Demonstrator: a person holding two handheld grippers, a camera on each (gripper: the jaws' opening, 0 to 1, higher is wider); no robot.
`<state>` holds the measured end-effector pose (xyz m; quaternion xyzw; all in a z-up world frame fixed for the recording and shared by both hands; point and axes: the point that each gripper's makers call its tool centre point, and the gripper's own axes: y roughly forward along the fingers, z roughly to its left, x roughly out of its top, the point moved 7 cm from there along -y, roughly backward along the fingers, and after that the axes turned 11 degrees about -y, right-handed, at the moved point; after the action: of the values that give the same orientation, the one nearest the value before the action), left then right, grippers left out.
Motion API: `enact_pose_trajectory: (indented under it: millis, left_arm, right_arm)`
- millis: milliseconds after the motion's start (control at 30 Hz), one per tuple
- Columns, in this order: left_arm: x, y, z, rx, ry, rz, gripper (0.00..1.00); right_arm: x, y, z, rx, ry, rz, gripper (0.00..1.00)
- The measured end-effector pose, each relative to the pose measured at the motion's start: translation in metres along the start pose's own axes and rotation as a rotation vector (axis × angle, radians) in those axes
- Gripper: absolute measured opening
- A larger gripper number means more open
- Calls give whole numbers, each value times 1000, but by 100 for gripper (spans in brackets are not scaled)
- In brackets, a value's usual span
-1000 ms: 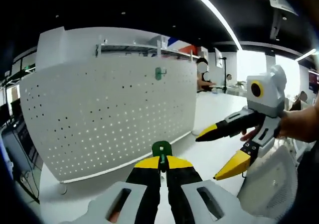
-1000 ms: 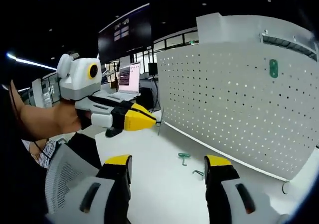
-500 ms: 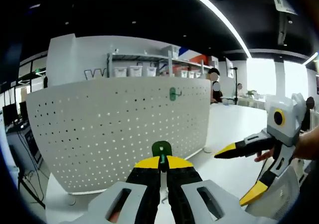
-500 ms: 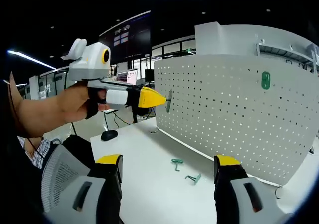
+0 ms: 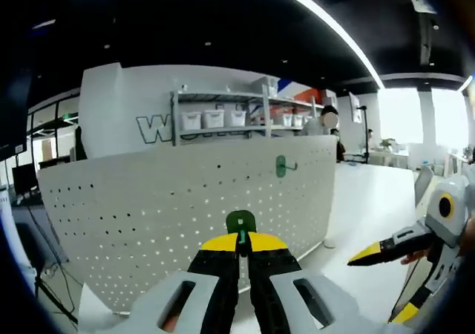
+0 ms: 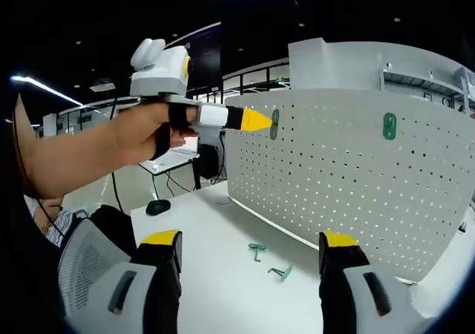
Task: Insert the hook assembly into the mounting plate slot until the hook locks in place.
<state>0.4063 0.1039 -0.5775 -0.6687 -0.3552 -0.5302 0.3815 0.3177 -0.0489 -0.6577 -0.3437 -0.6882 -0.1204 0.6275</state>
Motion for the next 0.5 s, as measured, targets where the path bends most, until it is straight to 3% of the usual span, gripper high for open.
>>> enact_pose_trajectory:
  millis: [500]
  left_arm:
    - [30, 38, 11, 90, -8, -94, 3]
  right_arm:
    - [-9, -2, -11, -17, 35, -1, 74]
